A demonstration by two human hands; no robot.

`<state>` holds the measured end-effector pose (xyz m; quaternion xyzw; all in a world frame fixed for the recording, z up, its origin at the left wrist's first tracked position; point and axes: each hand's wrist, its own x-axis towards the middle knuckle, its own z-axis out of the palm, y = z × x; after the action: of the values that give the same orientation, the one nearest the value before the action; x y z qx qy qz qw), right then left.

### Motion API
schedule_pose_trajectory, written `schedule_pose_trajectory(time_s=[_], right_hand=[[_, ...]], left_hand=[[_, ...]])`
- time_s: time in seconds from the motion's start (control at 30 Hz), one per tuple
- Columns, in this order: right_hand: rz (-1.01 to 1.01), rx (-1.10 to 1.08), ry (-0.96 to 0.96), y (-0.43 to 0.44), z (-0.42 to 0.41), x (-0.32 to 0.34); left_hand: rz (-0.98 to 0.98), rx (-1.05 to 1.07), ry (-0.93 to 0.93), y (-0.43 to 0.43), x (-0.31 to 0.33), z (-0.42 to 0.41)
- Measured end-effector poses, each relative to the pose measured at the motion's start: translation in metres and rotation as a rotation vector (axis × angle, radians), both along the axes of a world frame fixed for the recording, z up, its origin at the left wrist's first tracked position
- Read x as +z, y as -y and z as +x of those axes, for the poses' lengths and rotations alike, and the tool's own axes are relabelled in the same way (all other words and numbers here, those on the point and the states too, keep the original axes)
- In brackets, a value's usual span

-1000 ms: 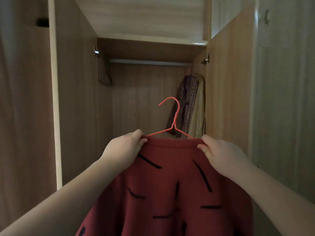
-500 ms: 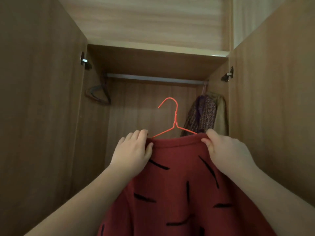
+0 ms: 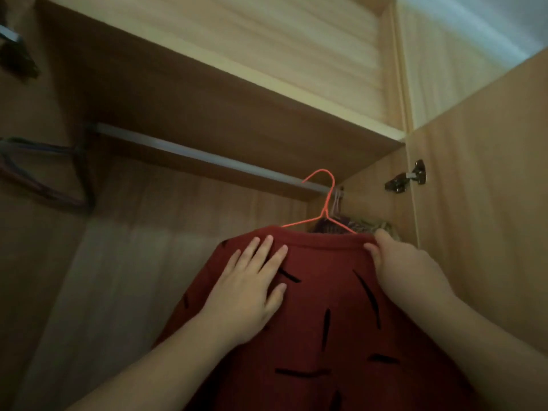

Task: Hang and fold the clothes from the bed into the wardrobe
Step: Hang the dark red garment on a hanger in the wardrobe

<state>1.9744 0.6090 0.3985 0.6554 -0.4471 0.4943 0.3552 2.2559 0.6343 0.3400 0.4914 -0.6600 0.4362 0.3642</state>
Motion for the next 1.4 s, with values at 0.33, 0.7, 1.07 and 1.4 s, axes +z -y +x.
schedule_pose_trajectory(time_s=[0.33, 0.7, 1.07, 1.4], right_hand=[[-0.006, -0.173, 0.019, 0.093, 0.005, 0.079], [0.041, -0.246, 0.018, 0.204, -0.001, 0.152], [0.029, -0.363, -0.124, 0.234, 0.041, 0.155], [0.042, -0.489, -0.159, 0.175, 0.065, 0.091]], left_hand=[[0.05, -0.177, -0.089, 0.164, 0.079, -0.022], [0.083, -0.32, -0.14, 0.299, 0.145, -0.04], [0.182, -0.342, -0.214, 0.34, 0.137, -0.029], [0.155, -0.341, -0.165, 0.244, 0.114, -0.022]])
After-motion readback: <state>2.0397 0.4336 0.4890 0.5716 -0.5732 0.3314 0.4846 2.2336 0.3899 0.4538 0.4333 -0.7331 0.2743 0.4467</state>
